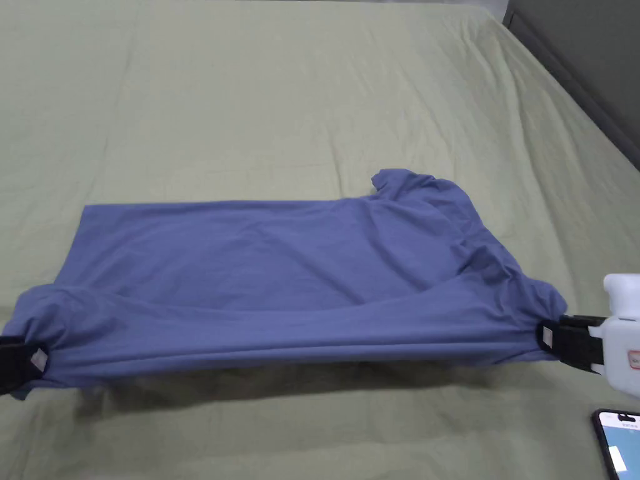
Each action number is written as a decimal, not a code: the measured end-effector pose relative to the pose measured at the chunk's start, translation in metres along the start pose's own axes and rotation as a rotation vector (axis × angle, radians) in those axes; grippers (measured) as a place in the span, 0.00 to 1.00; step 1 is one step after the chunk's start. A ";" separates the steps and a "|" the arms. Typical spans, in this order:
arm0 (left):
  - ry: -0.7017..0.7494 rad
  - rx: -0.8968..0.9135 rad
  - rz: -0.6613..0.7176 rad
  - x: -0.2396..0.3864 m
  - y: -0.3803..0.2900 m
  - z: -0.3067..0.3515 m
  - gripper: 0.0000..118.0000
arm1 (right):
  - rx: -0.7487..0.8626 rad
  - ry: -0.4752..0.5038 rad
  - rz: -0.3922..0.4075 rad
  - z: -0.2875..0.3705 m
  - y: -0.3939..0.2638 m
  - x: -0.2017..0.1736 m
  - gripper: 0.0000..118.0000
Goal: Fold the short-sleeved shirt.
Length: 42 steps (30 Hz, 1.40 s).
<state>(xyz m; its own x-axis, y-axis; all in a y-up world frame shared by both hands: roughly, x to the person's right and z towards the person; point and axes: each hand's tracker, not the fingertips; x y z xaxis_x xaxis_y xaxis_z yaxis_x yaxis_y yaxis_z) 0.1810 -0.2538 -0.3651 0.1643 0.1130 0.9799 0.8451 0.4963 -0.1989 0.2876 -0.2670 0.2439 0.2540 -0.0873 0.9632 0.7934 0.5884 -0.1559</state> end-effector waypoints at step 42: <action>0.047 0.050 0.166 -0.026 0.158 -0.116 0.90 | 0.234 0.129 0.043 0.079 0.018 -0.095 0.02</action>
<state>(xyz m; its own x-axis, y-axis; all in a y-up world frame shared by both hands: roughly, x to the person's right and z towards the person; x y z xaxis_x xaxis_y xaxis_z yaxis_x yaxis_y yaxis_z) 0.3692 -0.2783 -0.4207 0.3246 0.1572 0.9327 0.7778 0.5168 -0.3578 0.2345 -0.1843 0.1672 0.3650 -0.1506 0.9187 0.6343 0.7626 -0.1270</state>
